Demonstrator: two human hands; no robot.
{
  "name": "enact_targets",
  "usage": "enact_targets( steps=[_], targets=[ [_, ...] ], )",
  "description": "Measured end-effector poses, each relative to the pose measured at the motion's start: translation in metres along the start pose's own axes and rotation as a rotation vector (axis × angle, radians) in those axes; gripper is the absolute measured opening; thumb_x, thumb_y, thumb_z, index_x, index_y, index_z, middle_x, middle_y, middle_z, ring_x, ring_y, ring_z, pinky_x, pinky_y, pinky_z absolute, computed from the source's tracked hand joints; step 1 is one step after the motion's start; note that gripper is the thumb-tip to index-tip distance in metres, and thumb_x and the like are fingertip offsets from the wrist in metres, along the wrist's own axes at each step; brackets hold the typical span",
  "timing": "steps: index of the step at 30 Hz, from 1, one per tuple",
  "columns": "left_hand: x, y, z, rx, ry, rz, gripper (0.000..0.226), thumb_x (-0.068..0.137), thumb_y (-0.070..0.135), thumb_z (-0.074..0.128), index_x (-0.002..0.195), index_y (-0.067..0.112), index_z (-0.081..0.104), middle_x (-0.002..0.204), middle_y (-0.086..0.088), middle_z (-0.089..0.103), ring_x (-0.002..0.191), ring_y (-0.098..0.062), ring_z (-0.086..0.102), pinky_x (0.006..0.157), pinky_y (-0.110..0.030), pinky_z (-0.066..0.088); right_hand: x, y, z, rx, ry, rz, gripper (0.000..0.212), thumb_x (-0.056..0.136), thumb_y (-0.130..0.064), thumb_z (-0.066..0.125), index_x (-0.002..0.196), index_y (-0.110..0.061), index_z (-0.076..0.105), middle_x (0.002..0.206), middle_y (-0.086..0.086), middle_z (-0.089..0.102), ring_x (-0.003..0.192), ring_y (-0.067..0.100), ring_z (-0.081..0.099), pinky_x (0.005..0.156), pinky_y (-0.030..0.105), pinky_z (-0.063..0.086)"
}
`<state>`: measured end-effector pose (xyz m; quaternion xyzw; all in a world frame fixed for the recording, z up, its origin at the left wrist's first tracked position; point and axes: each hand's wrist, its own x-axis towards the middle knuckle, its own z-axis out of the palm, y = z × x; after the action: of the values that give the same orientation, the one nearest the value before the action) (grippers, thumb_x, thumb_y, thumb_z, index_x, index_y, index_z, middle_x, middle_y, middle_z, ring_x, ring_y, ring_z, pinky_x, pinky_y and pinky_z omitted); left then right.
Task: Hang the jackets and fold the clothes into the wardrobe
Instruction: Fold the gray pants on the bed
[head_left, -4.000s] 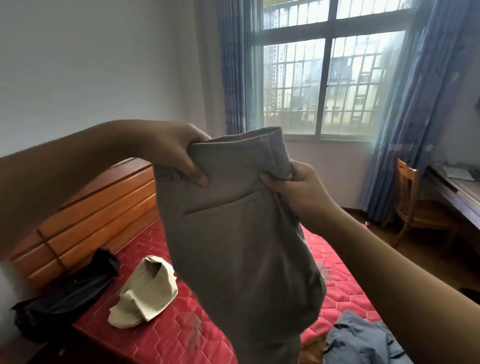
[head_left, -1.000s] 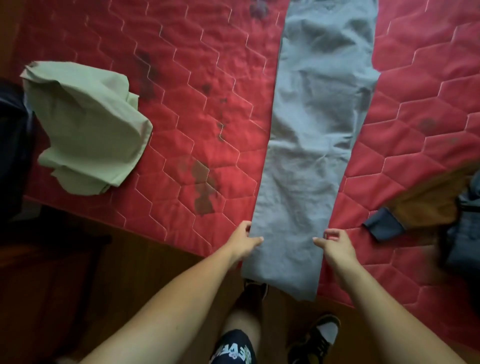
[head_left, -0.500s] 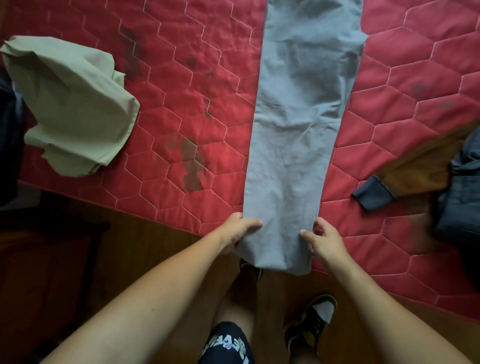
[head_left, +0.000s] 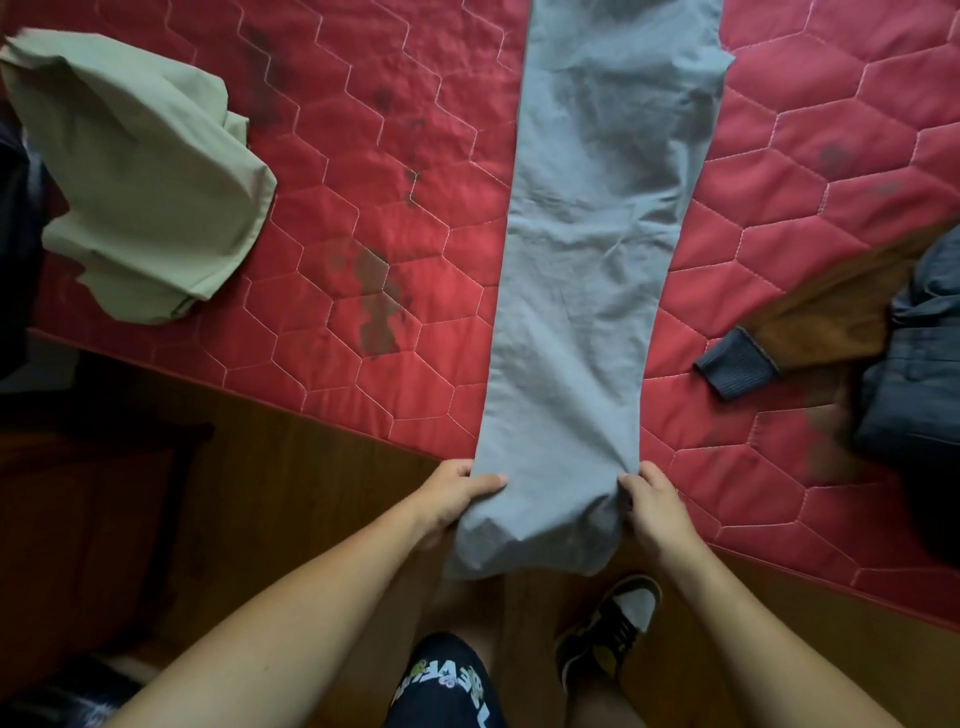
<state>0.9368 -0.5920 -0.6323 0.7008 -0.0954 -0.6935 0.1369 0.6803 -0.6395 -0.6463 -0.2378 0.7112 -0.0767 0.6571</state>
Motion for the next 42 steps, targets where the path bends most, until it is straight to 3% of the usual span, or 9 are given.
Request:
enact_targets(
  steps=[5, 12, 19, 24, 28, 32, 35, 38, 42],
  targets=[
    [-0.004, -0.03, 0.001, 0.174, -0.096, -0.031, 0.049, 0.08, 0.019, 0.081, 0.126, 0.009, 0.069, 0.117, -0.002, 0.075, 0.107, -0.019, 0.071, 0.102, -0.039, 0.053, -0.013, 0.014, -0.003, -0.059, -0.197, 0.005, 0.023, 0.094, -0.009, 0.069, 0.114, -0.02, 0.072, 0.101, -0.005, 0.078, 0.094, 0.017, 0.074, 0.087, 0.041, 0.059],
    [-0.009, -0.045, 0.009, 0.123, 0.006, 0.114, 0.022, 0.089, 0.009, 0.076, 0.11, 0.01, 0.075, 0.105, -0.002, 0.078, 0.099, -0.018, 0.074, 0.091, -0.034, 0.059, -0.02, 0.02, 0.004, -0.018, -0.099, 0.066, 0.024, 0.1, -0.007, 0.054, 0.09, -0.021, 0.071, 0.088, -0.001, 0.073, 0.086, 0.022, 0.065, 0.068, 0.031, 0.047],
    [-0.008, -0.063, 0.0, 0.043, -0.07, -0.101, 0.023, 0.093, 0.008, 0.069, 0.115, 0.004, 0.072, 0.111, -0.011, 0.076, 0.106, -0.03, 0.072, 0.1, -0.042, 0.054, -0.037, 0.034, -0.006, -0.155, -0.204, 0.077, 0.014, 0.097, -0.014, 0.066, 0.102, -0.023, 0.075, 0.104, -0.004, 0.077, 0.098, 0.017, 0.072, 0.072, 0.028, 0.052],
    [-0.014, -0.063, 0.0, 0.028, -0.079, -0.04, 0.032, 0.087, 0.012, 0.077, 0.117, 0.002, 0.071, 0.113, -0.01, 0.075, 0.107, -0.028, 0.072, 0.1, -0.043, 0.054, -0.044, 0.036, -0.003, -0.092, -0.185, 0.143, 0.012, 0.1, -0.018, 0.063, 0.107, -0.021, 0.071, 0.108, -0.002, 0.074, 0.099, 0.021, 0.071, 0.068, 0.034, 0.06],
    [-0.017, -0.069, 0.006, 0.051, -0.051, 0.028, 0.034, 0.085, 0.016, 0.081, 0.116, 0.006, 0.072, 0.113, -0.007, 0.076, 0.104, -0.023, 0.073, 0.097, -0.041, 0.056, -0.05, 0.044, -0.002, -0.166, -0.181, 0.097, 0.011, 0.1, -0.013, 0.061, 0.106, -0.02, 0.068, 0.103, -0.003, 0.073, 0.088, 0.014, 0.07, 0.053, 0.02, 0.05],
    [-0.017, -0.07, 0.015, 0.22, 0.044, 0.058, 0.034, 0.089, 0.023, 0.078, 0.119, 0.011, 0.069, 0.121, -0.008, 0.072, 0.105, -0.016, 0.071, 0.096, -0.039, 0.057, -0.046, 0.053, -0.003, -0.456, -0.121, 0.08, 0.018, 0.104, -0.03, 0.05, 0.096, -0.014, 0.052, 0.091, 0.005, 0.064, 0.078, 0.022, 0.062, 0.068, 0.046, 0.053],
    [-0.01, -0.044, 0.017, 0.56, 0.385, 0.214, 0.045, 0.091, 0.038, 0.07, 0.129, 0.022, 0.055, 0.135, -0.002, 0.046, 0.123, -0.016, 0.049, 0.109, -0.04, 0.044, -0.037, 0.024, -0.007, -0.885, 0.02, -0.155, 0.025, 0.104, -0.043, 0.046, 0.11, -0.019, 0.048, 0.104, 0.006, 0.062, 0.099, 0.034, 0.064, 0.08, 0.045, 0.05],
    [-0.003, 0.004, 0.018, 0.596, 0.471, 0.404, 0.056, 0.091, 0.036, 0.066, 0.141, 0.028, 0.043, 0.137, 0.001, 0.037, 0.13, -0.02, 0.042, 0.114, -0.039, 0.036, -0.018, -0.026, -0.004, -0.826, 0.147, -0.36, 0.036, 0.101, -0.037, 0.054, 0.131, -0.017, 0.05, 0.121, 0.016, 0.059, 0.112, 0.04, 0.06, 0.093, 0.049, 0.05],
    [0.019, 0.068, 0.02, 0.604, 0.357, 0.395, 0.07, 0.092, 0.036, 0.066, 0.153, 0.032, 0.032, 0.147, -0.001, 0.031, 0.134, -0.025, 0.042, 0.116, -0.038, 0.032, 0.01, -0.086, 0.003, -0.787, 0.038, -0.34, 0.056, 0.097, -0.03, 0.062, 0.149, -0.02, 0.043, 0.138, 0.021, 0.046, 0.125, 0.039, 0.051, 0.107, 0.043, 0.042]
  ],
)
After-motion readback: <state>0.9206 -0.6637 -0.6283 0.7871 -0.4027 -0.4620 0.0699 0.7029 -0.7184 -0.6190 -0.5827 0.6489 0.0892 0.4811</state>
